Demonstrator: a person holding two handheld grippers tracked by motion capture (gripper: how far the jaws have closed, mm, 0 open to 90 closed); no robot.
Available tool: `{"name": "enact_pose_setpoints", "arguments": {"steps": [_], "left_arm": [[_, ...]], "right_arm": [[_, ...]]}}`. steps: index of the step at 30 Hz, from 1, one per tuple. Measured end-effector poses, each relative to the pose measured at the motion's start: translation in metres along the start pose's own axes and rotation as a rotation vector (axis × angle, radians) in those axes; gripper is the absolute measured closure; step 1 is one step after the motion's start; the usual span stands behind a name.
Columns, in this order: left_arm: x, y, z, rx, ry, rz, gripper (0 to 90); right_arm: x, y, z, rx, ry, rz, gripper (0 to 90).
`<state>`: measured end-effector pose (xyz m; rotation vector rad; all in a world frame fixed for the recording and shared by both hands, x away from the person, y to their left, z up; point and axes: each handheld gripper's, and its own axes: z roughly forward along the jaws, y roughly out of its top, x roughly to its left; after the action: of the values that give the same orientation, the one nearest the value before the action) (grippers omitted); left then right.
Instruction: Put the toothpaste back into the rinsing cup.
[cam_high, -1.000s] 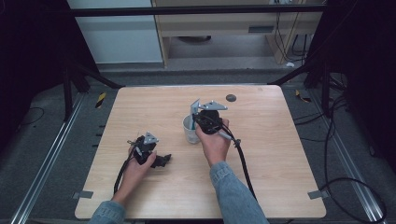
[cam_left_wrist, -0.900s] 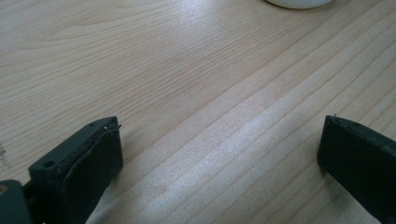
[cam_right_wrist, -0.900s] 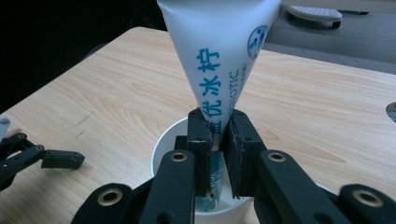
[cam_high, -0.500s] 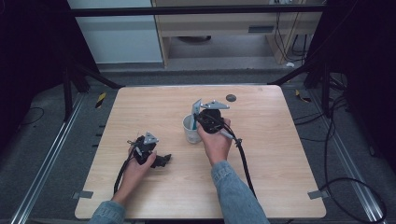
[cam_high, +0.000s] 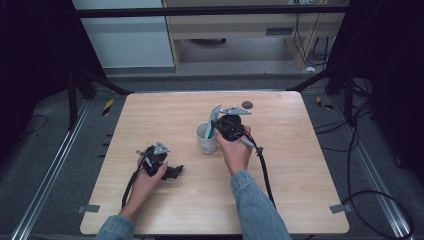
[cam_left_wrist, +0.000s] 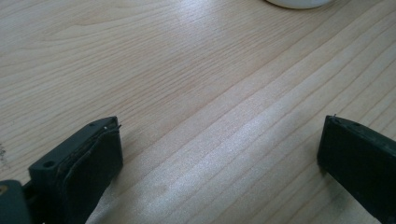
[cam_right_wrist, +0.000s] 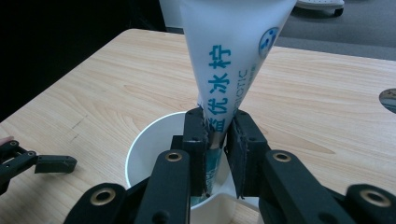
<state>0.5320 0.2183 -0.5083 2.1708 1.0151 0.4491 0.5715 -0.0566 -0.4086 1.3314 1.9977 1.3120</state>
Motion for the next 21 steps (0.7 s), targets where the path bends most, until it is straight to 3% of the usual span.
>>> {"name": "enact_pose_setpoints", "arguments": {"steps": [21], "left_arm": [[0.0000,0.0000,0.0000,0.000,0.000,0.000,0.0]], "right_arm": [[-0.0049,-0.0033,0.0000,0.010,-0.001,0.017,74.1]]}}
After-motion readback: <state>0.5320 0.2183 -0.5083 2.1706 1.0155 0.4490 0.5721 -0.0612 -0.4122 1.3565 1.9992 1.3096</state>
